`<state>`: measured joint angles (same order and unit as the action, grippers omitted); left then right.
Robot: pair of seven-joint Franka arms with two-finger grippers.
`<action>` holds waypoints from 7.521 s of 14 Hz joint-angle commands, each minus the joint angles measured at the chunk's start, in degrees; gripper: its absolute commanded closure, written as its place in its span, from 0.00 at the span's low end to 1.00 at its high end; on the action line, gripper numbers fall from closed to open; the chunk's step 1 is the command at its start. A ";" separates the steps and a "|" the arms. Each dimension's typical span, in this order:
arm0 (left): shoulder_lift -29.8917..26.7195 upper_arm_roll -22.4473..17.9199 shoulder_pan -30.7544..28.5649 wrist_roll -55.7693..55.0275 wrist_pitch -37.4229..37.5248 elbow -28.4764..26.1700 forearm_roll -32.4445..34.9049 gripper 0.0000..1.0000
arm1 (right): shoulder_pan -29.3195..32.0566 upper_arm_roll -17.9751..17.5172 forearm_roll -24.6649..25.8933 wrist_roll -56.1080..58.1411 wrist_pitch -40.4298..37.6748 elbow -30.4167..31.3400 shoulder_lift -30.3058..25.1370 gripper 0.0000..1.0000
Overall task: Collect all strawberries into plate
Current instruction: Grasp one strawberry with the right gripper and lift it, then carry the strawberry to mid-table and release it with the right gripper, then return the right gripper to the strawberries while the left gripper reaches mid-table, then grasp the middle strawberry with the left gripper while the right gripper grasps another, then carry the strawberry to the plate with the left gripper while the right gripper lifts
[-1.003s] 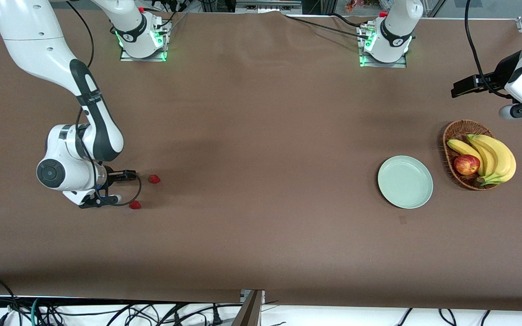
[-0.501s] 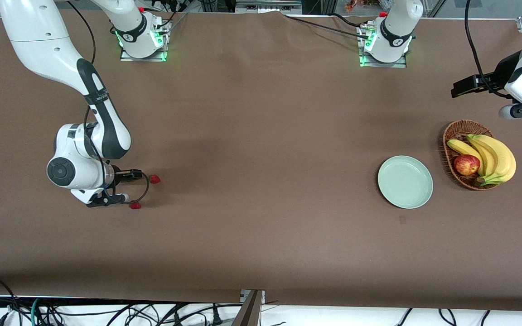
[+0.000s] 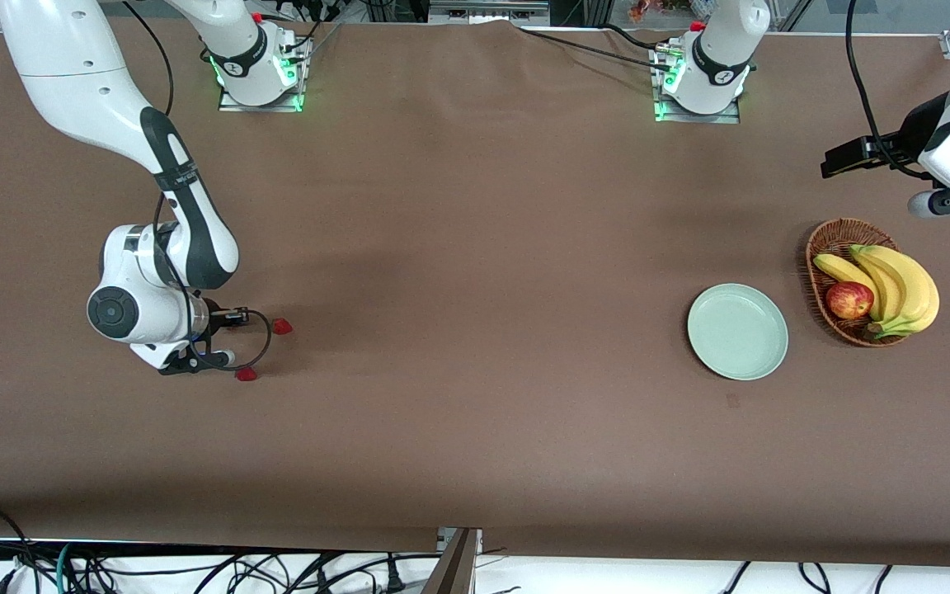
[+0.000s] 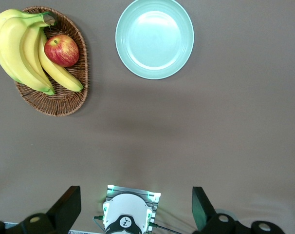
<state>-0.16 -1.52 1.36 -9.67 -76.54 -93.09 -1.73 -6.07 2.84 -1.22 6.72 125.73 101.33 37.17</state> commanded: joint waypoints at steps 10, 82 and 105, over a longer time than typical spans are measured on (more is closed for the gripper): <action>0.78 0.29 -0.13 -0.44 0.60 1.77 1.56 0.00 | -19.13 -0.64 -2.55 -40.14 -4.61 -17.03 3.96 0.91; 39.62 2.31 33.18 -31.90 -63.21 -6.23 -8.20 0.61 | -8.07 4.81 -5.46 -8.21 -9.45 -24.51 9.86 0.81; 26.00 2.57 -2.50 21.62 -51.28 -18.75 -7.67 0.92 | -45.95 2.44 -8.19 -72.46 18.33 -31.44 18.37 0.79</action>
<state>26.65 -0.07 -0.56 8.94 -119.57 -104.98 -10.49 -50.63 4.60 -9.11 -65.17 143.68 74.53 52.07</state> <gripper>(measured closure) 0.678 0.670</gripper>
